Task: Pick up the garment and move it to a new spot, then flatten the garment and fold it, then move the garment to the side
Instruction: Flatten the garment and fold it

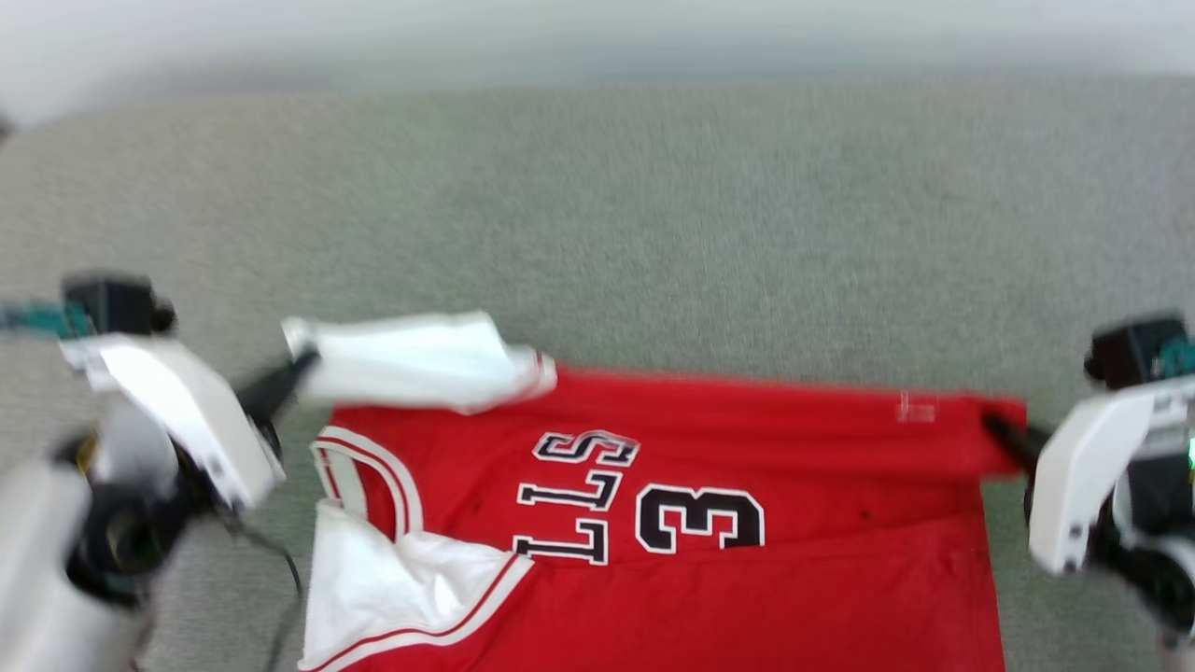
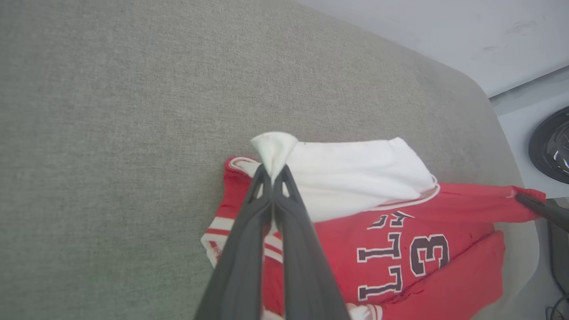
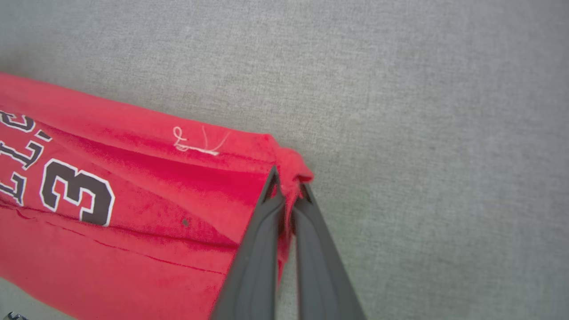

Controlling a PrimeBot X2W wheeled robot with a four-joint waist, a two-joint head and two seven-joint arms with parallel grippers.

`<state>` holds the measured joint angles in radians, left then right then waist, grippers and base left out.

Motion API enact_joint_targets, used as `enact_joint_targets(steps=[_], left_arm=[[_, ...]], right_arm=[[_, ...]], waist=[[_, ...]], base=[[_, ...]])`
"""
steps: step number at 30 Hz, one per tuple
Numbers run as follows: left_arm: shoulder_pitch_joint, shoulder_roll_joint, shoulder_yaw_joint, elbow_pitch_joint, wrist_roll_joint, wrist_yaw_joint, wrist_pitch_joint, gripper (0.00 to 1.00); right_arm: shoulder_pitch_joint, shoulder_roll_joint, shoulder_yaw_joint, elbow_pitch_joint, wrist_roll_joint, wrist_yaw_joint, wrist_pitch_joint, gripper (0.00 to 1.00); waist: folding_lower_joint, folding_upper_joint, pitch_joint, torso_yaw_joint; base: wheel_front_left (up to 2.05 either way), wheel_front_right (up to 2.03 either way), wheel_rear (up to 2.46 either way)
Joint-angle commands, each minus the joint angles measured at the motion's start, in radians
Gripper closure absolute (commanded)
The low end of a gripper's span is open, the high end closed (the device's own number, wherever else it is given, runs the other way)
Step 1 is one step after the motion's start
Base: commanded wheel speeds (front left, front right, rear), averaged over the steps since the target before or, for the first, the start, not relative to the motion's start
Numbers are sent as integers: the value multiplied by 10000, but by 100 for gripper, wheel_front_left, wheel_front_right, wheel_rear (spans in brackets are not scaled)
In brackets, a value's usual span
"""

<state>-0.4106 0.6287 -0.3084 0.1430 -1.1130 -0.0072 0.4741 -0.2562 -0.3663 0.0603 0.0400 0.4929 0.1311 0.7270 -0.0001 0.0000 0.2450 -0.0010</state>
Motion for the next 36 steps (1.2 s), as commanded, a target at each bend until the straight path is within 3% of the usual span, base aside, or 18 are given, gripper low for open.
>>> enact_joint_targets(steps=[1,8,9,11,12,13,14,16,17,18,26,31,36], left_arm=[[407,-46,46,-90,-89,79,-142,100],[2973,-102,225,-922,-425,670,-675,100],[3271,-66,196,-1018,-471,749,-634,100],[3794,-70,113,-1228,-580,874,-535,100],[3988,-89,70,-1314,-597,927,-522,100],[4179,-148,37,-1351,-615,965,-561,100],[4395,-255,-21,-1341,-698,1013,-578,85],[4729,-328,-85,-1300,-714,1063,-651,38],[4852,-415,-56,-1290,-738,1093,-780,7],[4979,-502,-55,-1295,-772,1075,-871,0],[5350,-736,241,-2090,510,1298,-2888,0],[4929,-937,356,-2741,1582,1737,-4111,0],[4380,-1375,240,-2966,2510,1958,-5238,0]], right_arm=[[306,86,-60,-46,-9,-8,-56,100],[1870,469,-467,132,-120,-8,-518,100],[2019,536,-541,170,-137,-9,-656,89],[2357,647,-563,311,-173,-8,-789,54],[2452,705,-629,362,-191,-8,-889,0],[2564,789,-656,432,-182,-8,-977,0],[2712,871,-678,528,-192,-8,-1070,0],[2930,1004,-715,641,-204,-8,-1259,0],[3046,1030,-672,675,-215,-8,-1352,0],[3139,1064,-695,673,-200,-8,-1479,0],[3672,1023,-954,-589,-91,-8,-2049,0],[3241,577,-1219,-1297,-207,-8,-1247,0],[2980,331,-1397,-1217,-48,-8,-80,0]], waist=[[1,0,-522,234],[1,0,-1065,287],[1,0,-1091,295],[1,0,-1127,285],[1,0,-1149,280],[1,0,-1179,265],[1,0,-1234,251],[1,0,-1315,195],[1,0,-1370,155],[1,0,-1418,127],[1,0,-1974,-155],[1,0,-2211,-319],[1,0,-2279,-142]], base=[[0,0,0],[0,0,0],[0,0,0],[0,0,0],[0,0,0],[0,0,0],[0,0,0],[0,0,0],[0,0,0],[0,0,0],[0,0,0],[0,0,0],[0,0,0]])
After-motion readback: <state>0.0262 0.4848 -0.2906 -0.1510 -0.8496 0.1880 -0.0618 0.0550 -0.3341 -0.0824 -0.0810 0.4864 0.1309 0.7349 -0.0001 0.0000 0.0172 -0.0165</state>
